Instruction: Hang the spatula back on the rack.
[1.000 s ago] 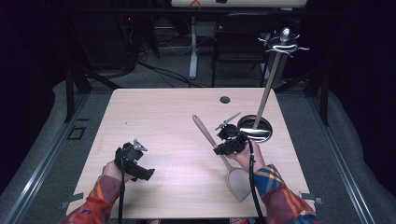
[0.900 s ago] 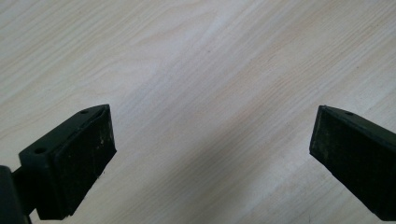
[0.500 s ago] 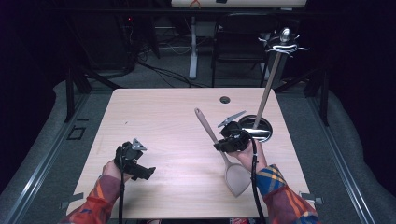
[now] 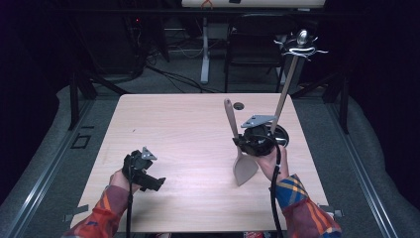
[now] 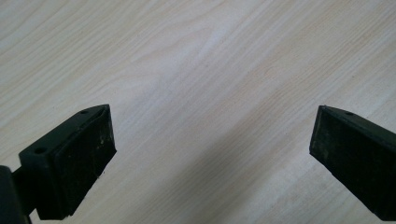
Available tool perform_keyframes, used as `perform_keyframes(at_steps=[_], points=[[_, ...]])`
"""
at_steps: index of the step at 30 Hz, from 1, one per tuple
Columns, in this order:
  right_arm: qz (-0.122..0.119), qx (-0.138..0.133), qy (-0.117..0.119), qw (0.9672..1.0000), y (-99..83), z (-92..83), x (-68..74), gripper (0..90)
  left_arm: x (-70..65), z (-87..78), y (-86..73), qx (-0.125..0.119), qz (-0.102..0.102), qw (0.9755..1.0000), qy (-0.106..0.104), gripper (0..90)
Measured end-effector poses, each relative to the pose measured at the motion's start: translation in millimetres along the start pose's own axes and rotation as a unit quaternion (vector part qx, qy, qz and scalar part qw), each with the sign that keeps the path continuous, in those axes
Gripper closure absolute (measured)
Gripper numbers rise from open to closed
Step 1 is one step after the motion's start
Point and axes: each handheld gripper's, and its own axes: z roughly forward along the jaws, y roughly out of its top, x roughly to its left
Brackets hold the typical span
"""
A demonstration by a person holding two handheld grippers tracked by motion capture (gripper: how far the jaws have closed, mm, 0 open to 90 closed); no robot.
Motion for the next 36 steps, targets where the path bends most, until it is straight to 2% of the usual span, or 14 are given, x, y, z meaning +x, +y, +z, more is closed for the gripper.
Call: perform_keyframes(at_steps=[5, 12, 17, 22, 26, 28, 30, 31, 32, 36], points=[[0.015, -0.016, -0.025, 0.9995, -1.3, -6.7, -8.7, 77.9, 0.6, 0.5, -0.3, 0.0, -0.001, 1.0, 0.001, 0.1], [0.023, -0.023, -0.043, 0.9986, -0.9, -14.0, -15.6, 77.8, 0.2, 0.6, -0.1, 0.002, 0.0, 1.0, 0.001, 0.1], [0.037, -0.033, -0.065, 0.9967, -0.7, -25.6, -26.7, 77.8, 0.7, 1.3, -0.3, 0.005, -0.001, 1.0, 0.002, 0.1], [0.072, -0.042, -0.097, 0.9918, -2.6, -40.6, -43.9, 77.8, 0.3, 1.1, 0.1, 0.005, 0.001, 1.0, 0.003, 0.2], [0.096, -0.044, -0.128, 0.9862, -5.1, -48.7, -55.2, 77.8, 0.3, 1.8, 0.1, 0.006, 0.0, 1.0, 0.006, 0.2], [0.1, -0.044, -0.132, 0.9852, -5.8, -50.7, -58.4, 77.8, 0.2, 1.7, 0.2, 0.006, 0.0, 1.0, 0.006, 0.2], [0.108, -0.045, -0.149, 0.9818, -6.9, -54.9, -64.8, 77.8, 0.0, 2.2, 0.2, 0.008, 0.0, 1.0, 0.005, 0.2], [0.108, -0.045, -0.149, 0.9818, -6.9, -54.9, -64.8, 77.8, 0.0, 2.2, 0.2, 0.008, 0.0, 1.0, 0.005, 0.2], [0.113, -0.044, -0.157, 0.9801, -7.0, -56.8, -67.6, 77.8, 0.2, 2.9, 0.1, 0.008, 0.0, 1.0, 0.005, 0.2], [0.119, -0.045, -0.159, 0.9791, -7.0, -59.2, -72.0, 77.7, -0.1, 2.8, 0.1, 0.008, -0.001, 0.9999, 0.007, 0.3]])
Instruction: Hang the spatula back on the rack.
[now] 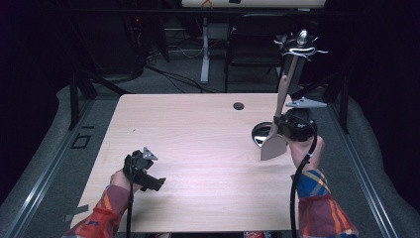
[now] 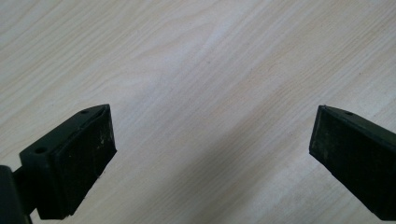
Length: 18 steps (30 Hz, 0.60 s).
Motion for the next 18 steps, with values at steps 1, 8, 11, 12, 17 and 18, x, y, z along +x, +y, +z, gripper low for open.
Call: perform_keyframes(at_steps=[1, 8, 11, 12, 17, 18], points=[[0.001, 0.0, -0.005, 1.0, 1.0, -0.5, -2.6, 77.8, 0.1, -0.2, 0.1, 0.001, 0.001, 1.0, -0.003, 0.2], [0.003, -0.002, -0.036, 0.9993, 5.7, -6.8, -13.0, 77.8, 0.4, 0.9, -0.5, 0.004, 0.0, 1.0, -0.002, 0.3], [0.009, -0.007, -0.044, 0.999, 6.8, -8.7, -17.2, 77.8, -0.2, 1.5, -0.3, 0.007, 0.002, 1.0, -0.002, 0.3], [0.009, -0.007, -0.044, 0.999, 6.8, -8.7, -17.2, 77.8, -0.2, 1.5, -0.3, 0.007, 0.002, 1.0, -0.002, 0.3], [0.013, -0.013, -0.053, 0.9984, 10.1, -14.0, -25.3, 77.8, -0.7, 2.7, -0.5, 0.012, 0.003, 0.9999, -0.001, 0.4], [0.015, -0.015, -0.053, 0.9984, 10.7, -14.9, -26.5, 77.8, -1.0, 3.3, -0.5, 0.012, 0.003, 0.9999, -0.002, 0.4]])
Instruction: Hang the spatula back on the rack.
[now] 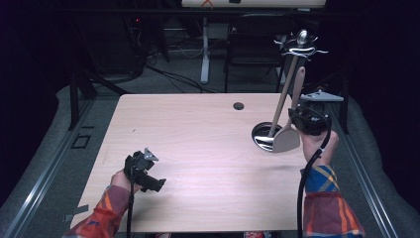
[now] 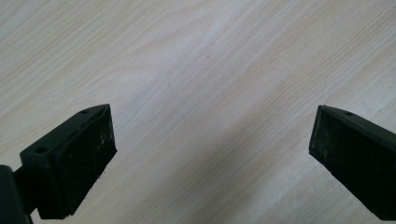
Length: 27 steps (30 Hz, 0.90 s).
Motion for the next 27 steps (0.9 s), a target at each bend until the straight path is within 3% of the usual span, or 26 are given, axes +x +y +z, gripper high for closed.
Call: perform_keyframes(at_steps=[11, 27], points=[[0.007, -0.007, -0.013, 0.9999, 7.1, -3.6, -11.8, 77.8, -0.9, 1.6, -0.3, 0.008, 0.005, 1.0, -0.002, 0.3], [0.009, -0.008, -0.007, 0.9999, 16.8, -1.5, -17.5, 77.8, -1.9, 2.2, -0.4, 0.011, 0.009, 0.9999, 0.001, 0.3]])
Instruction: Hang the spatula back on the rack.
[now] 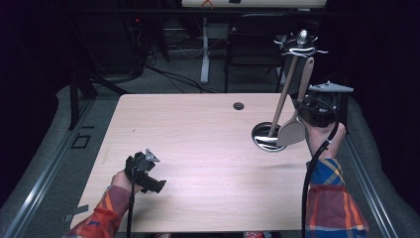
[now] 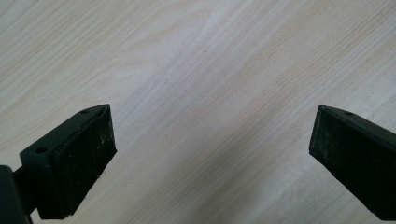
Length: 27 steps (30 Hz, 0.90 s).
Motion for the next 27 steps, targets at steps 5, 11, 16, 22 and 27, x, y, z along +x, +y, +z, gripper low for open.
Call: perform_keyframes(at_steps=[5, 11, 16, 22, 27], points=[[0.001, 0.005, 0.0, 1.0, 1.7, 2.5, -1.8, 77.8, -0.1, 0.0, -0.1, 0.0, 0.0, 1.0, 0.0, 0.3], [0.002, 0.01, 0.0, 1.0, 2.3, 5.3, -2.6, 77.7, 0.0, 0.1, -0.3, 0.001, 0.0, 1.0, 0.0, 0.3], [0.003, 0.013, 0.003, 0.9999, 3.3, 7.4, -2.7, 77.7, -0.4, 0.5, -0.4, 0.001, 0.0, 1.0, -0.001, 0.3], [0.004, 0.016, 0.007, 0.9998, 4.0, 10.9, -3.1, 77.6, -1.0, 1.3, -0.8, 0.004, 0.001, 1.0, 0.0, 0.3], [0.005, 0.012, 0.011, 0.9999, 5.4, 11.9, -3.9, 77.6, -0.9, 1.4, -1.1, 0.004, 0.002, 1.0, 0.0, 0.3]])
